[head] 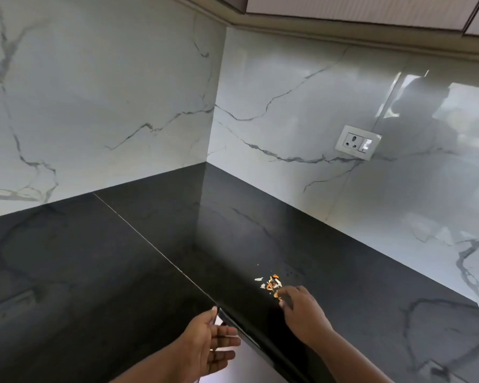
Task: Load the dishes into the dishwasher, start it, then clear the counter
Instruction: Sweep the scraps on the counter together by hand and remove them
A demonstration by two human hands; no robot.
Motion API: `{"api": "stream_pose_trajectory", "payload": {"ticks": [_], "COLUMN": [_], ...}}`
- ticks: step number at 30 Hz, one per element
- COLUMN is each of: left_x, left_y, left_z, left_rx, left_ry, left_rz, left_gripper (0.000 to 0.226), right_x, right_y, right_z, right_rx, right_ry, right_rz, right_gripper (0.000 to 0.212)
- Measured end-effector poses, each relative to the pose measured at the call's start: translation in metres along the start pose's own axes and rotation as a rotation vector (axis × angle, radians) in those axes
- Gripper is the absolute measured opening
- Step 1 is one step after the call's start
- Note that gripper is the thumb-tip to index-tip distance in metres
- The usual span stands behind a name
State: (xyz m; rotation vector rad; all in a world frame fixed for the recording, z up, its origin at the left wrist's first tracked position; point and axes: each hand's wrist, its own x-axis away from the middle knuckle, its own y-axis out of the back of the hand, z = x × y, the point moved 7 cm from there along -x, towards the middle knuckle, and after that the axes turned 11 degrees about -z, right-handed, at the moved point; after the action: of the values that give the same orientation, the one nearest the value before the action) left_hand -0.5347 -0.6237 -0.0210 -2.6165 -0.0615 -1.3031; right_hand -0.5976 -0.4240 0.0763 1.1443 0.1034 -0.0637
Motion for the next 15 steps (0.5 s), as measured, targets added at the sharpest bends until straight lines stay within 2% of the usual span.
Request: {"api": "stream_pose_trajectory", "payload": {"ticks": [1, 5, 7, 9, 15], "left_x": [-0.005, -0.020, -0.026, -0.029, -0.039], "left_y": [-0.001, -0.011, -0.016, -0.022, -0.039], "left_z": [0.006, 0.023, 0.028, 0.032, 0.031], "left_rx": [-0.012, 0.000, 0.036, 0.085, 0.181], "left_ry": [0.034, 0.139, 0.183, 0.218, 0.213], "left_rz": [0.003, 0.036, 0.044, 0.070, 0.102], "left_gripper": [0.063, 0.052, 0.050, 0.050, 0.054], "right_x": [0.000, -0.005, -0.009, -0.016, -0.045], "right_y": [-0.002, -0.019, -0.031, -0.040, -0.049], "right_z": [-0.002, -0.024, -0.036, -0.043, -0.033], "right_rx": [0.051, 0.217, 0.245, 0.267, 0.255], "right_ry": [0.025, 0.006, -0.012, 0.010, 0.237], "right_rz": [0.004, 0.109, 0.169, 0.187, 0.230], "right_gripper": [0.033, 0.095, 0.114, 0.120, 0.113]}}
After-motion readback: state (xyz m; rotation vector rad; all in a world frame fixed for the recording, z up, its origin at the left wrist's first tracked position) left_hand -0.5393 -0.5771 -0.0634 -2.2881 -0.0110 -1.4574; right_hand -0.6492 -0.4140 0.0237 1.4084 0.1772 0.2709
